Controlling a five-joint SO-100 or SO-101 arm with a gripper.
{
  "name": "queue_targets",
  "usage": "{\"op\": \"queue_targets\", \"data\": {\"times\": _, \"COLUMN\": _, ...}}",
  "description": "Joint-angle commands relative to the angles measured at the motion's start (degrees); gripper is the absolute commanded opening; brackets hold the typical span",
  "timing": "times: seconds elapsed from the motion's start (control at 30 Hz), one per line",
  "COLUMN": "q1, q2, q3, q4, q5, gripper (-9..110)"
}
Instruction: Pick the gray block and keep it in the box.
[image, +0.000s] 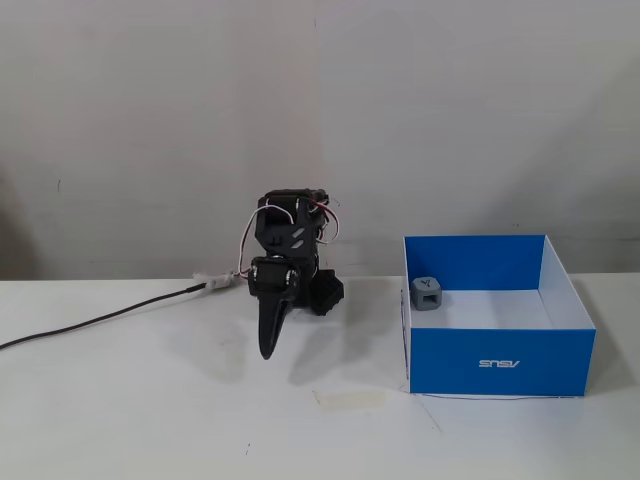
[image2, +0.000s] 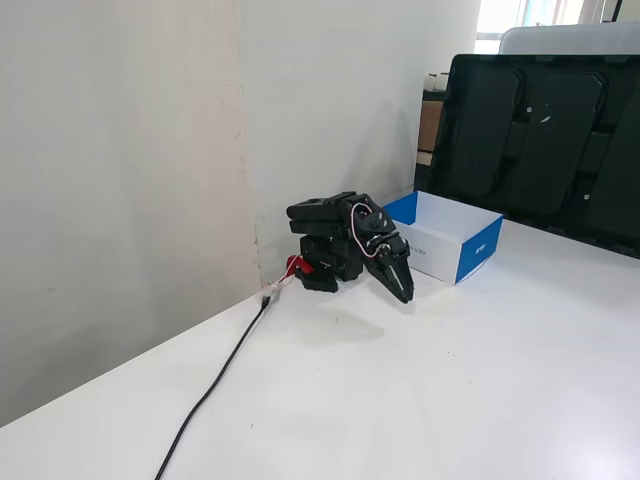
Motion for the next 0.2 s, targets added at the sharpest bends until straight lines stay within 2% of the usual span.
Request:
{"op": "queue_targets", "data": {"times": 0.0, "q1": -0.4, "q2": 9.8, "q3": 0.5, "q4": 0.3, "q5": 0.2, "gripper": 0}}
{"op": "queue_targets", "data": {"times": 0.17, "q1": -1.2, "q2": 9.8, "q3": 0.8, "q4": -0.4, "q5": 0.6, "gripper": 0}}
